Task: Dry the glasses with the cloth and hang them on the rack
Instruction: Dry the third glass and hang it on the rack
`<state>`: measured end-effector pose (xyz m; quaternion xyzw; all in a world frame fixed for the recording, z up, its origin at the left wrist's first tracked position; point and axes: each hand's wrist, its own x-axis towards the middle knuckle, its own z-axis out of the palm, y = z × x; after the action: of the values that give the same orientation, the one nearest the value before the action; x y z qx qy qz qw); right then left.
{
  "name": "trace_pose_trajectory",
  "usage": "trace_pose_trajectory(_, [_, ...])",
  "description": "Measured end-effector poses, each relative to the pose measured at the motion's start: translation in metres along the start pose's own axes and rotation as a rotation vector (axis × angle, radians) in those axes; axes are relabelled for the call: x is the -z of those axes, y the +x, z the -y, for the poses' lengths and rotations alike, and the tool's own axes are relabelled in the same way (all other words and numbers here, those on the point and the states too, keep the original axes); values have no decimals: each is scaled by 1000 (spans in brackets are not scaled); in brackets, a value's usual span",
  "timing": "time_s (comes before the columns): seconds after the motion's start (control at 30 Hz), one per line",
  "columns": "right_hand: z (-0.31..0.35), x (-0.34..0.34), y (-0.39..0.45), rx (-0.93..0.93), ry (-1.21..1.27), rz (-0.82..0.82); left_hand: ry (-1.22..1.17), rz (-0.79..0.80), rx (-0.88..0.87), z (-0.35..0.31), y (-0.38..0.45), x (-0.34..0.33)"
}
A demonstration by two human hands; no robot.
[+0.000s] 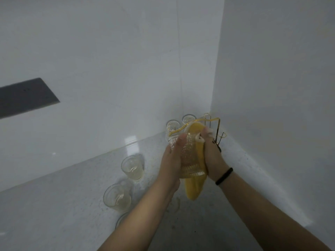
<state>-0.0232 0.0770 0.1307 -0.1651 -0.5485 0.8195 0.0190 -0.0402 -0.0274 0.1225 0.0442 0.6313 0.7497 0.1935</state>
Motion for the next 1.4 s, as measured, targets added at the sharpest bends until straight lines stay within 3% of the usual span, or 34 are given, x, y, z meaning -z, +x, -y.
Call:
trace_pose_trajectory(0.17, [-32,-5,-23,164,-304,13,8,-64,27,-6,12,9])
trace_pose_trajectory(0.33, [10,-4,-4,-83,43,-19,12,26,-20,-5,8,1])
trace_pose_trajectory(0.5, [-14,-10,-15,-33,-2,-72,-19,-149,-24,-18,14,2])
trace_pose_trajectory(0.6, [-16,-10,-15,25,-9,-79,150,-223,-89,-18,11,0])
trace_pose_trajectory(0.67, [-20,-9,-13,102,1,-83,281,-174,-79,-21,8,-1])
trace_pose_trajectory(0.77, [-25,-8,-13,199,-28,-22,217,-114,-62,-23,1,-3])
trace_pose_trajectory(0.97, [1,2,-4,16,250,71,145,54,-173,-15,-5,-4])
trace_pose_trajectory(1.13, [-6,-6,-13,99,189,-39,297,-129,-159,-21,3,-2])
trace_pose_trajectory(1.2, [-11,-9,-14,230,100,-77,397,-140,-130,-19,1,-7])
trace_pose_trajectory(1.27, [-14,-10,-12,287,41,-81,328,-138,-108,-18,-4,-10])
trace_pose_trajectory(1.4, [-3,3,-4,91,178,32,177,-22,-140,-16,-8,-8])
